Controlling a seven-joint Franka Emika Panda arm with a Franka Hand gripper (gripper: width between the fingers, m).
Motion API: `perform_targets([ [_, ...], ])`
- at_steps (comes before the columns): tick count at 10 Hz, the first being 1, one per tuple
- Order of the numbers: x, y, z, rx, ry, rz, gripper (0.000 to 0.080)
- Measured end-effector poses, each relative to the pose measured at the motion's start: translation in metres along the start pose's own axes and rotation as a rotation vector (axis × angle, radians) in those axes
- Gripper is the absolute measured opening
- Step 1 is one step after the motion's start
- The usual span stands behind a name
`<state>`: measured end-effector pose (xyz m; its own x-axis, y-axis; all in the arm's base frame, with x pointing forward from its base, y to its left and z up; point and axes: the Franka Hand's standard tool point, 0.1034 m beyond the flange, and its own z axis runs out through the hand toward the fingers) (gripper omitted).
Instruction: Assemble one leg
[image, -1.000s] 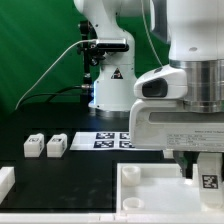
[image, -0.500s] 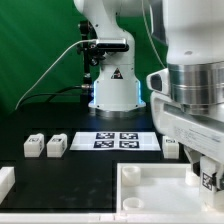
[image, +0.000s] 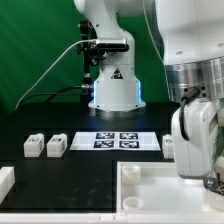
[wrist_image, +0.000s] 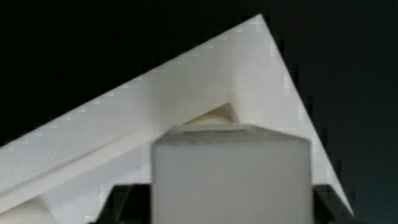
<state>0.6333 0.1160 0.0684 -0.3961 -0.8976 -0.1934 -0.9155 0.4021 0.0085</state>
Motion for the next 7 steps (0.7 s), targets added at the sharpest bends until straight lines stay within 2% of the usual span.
perform_targets([
  [2, -0.0002, 0.0008, 0.001, -0.001, 0.001, -0.041, 0.057],
  [3, -0.0033, 0.0031, 0.0018, -0.003, 0.003, -0.169, 0.0625],
  [5, -0.0063, 0.0061, 0.0003, -0.024, 0.035, -0.629, 0.0642],
  [7, -0.0042, 0.0046, 0.0007, -0.028, 0.038, -0.855, 0.0649],
])
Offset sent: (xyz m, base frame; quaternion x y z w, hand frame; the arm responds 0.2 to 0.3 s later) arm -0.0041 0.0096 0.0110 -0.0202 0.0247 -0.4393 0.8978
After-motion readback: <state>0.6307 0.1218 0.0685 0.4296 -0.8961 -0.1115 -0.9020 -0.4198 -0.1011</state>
